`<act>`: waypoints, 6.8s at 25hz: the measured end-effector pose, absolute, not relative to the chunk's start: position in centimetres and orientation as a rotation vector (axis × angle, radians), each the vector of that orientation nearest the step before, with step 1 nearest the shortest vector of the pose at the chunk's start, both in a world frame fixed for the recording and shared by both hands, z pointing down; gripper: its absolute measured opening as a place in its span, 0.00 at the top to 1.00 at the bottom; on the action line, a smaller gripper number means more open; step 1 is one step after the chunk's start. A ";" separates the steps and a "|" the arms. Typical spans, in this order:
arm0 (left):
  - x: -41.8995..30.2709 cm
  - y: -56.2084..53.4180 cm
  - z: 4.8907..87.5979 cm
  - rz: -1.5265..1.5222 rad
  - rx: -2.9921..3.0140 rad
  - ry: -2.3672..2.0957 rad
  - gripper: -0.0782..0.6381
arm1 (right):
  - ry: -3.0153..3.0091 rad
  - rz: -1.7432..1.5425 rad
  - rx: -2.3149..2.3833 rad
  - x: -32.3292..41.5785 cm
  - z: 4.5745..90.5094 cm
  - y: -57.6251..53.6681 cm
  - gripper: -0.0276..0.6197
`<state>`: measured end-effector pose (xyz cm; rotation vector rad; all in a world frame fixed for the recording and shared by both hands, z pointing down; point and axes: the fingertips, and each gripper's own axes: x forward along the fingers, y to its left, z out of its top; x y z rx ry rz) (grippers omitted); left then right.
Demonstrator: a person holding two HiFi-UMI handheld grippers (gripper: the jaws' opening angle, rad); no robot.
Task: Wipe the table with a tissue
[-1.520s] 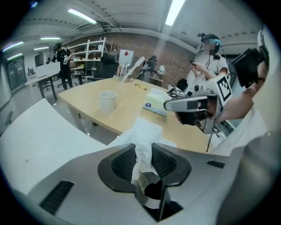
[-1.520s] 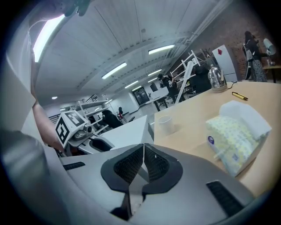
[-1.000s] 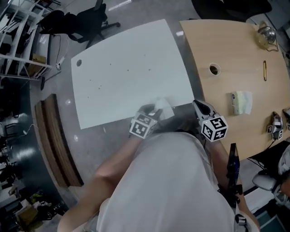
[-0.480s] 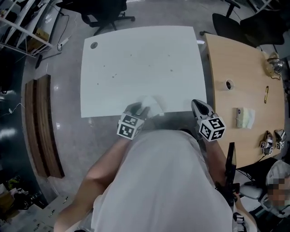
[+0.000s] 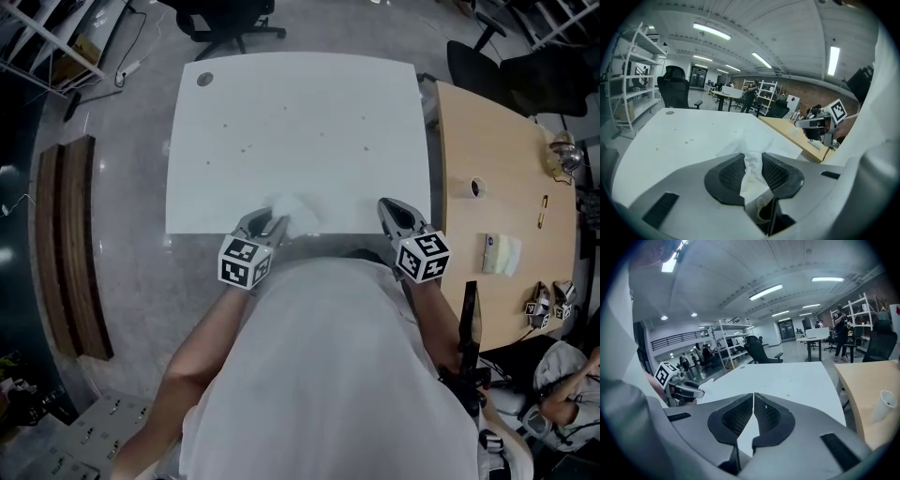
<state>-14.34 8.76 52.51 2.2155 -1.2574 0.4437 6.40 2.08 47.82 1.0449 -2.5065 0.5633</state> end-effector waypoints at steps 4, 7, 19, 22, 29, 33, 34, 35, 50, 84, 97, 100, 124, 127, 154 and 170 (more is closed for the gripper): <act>-15.1 8.4 53.6 0.433 2.154 -1.299 0.75 | -2.535 0.561 0.939 4.6 48.5 1.3 0.93; -15.9 8.3 54.1 0.440 2.104 -1.316 0.75 | -2.547 0.553 0.862 3.3 49.3 0.3 0.93; -21.3 8.4 53.7 0.507 1.936 -1.479 0.75 | -2.663 0.541 0.572 -1.7 49.7 -3.9 0.93; -23.0 8.2 53.5 0.526 1.909 -1.500 0.75 | -2.646 0.561 0.576 -2.5 49.9 -3.6 0.93; -29.8 6.7 53.6 0.580 1.883 -1.588 0.75 | -2.631 0.552 0.581 -7.0 50.1 -3.7 0.93; -31.2 6.3 54.6 0.566 1.905 -1.550 0.75 | -2.618 0.563 0.644 -8.1 50.2 -4.0 0.93; -31.2 6.1 55.1 0.551 1.906 -1.536 0.75 | -2.607 0.567 0.658 -7.9 50.4 -3.9 0.93; -31.0 6.0 55.7 0.543 1.910 -1.521 0.75 | -2.591 0.569 0.673 -7.6 50.6 -3.7 0.93; -40.1 2.1 58.8 0.843 1.930 -1.457 0.78 | -2.482 0.553 0.795 -12.1 50.2 -1.2 0.93; -33.8 0.6 64.2 1.530 1.975 -0.873 0.80 | -2.448 0.619 0.917 -8.9 50.8 -0.9 0.93; -29.0 3.3 64.3 1.306 1.898 -0.971 0.80 | -2.479 0.632 0.834 -6.8 51.2 -1.6 0.93; -28.3 3.8 63.5 1.220 1.901 -0.992 0.80 | -2.485 0.638 0.829 -6.4 51.1 -1.9 0.93; -30.9 1.5 64.2 1.208 1.703 -1.256 0.79 | -2.467 0.684 0.907 -2.6 51.6 -2.7 0.93; -32.6 -0.7 63.6 1.151 1.645 -1.374 0.79 | -2.470 0.681 0.908 -2.6 51.5 -2.9 0.93; -22.8 -6.9 63.7 1.477 1.941 -1.026 0.80 | -2.438 0.787 1.048 0.5 51.6 -3.0 0.93; -24.0 -4.7 60.1 1.102 2.023 -1.181 0.80 | -2.435 0.789 1.053 0.1 51.8 -3.4 0.93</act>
